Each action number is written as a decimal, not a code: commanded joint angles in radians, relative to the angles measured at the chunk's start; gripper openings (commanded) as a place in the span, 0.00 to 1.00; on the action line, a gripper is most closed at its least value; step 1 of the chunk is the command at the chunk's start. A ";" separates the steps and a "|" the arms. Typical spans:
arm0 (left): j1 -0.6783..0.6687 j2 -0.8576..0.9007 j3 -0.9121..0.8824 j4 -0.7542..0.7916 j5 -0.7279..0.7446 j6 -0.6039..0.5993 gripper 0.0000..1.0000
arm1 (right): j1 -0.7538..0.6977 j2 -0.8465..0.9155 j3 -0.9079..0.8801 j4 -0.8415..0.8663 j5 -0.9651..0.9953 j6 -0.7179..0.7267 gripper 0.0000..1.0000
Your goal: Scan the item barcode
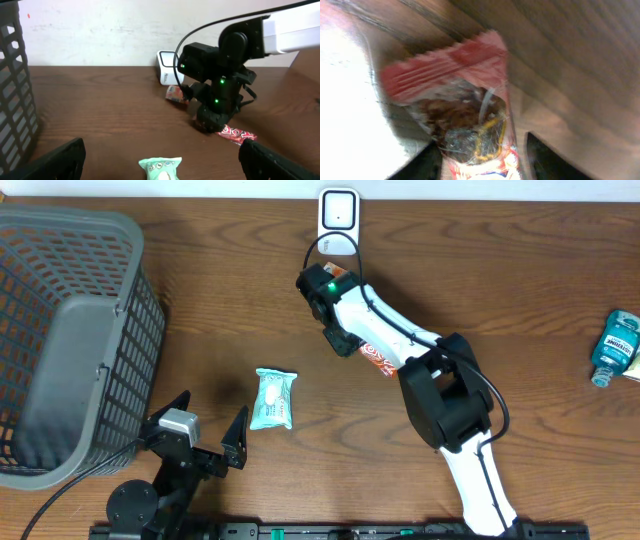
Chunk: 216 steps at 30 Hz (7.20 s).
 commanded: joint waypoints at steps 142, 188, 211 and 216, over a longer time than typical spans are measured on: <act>-0.004 -0.003 -0.001 0.001 0.013 -0.013 0.98 | -0.099 -0.272 -0.371 0.074 -1.456 -0.394 0.01; -0.004 -0.003 -0.001 0.001 0.013 -0.013 0.98 | -0.399 -0.272 -0.370 -0.490 -1.926 1.107 0.01; -0.004 -0.003 -0.001 0.001 0.013 -0.013 0.98 | -0.335 -0.272 -0.351 0.396 -0.999 0.140 0.71; -0.004 -0.003 -0.001 0.001 0.013 -0.013 0.98 | -0.246 -0.307 -0.290 0.290 -0.670 -0.072 0.59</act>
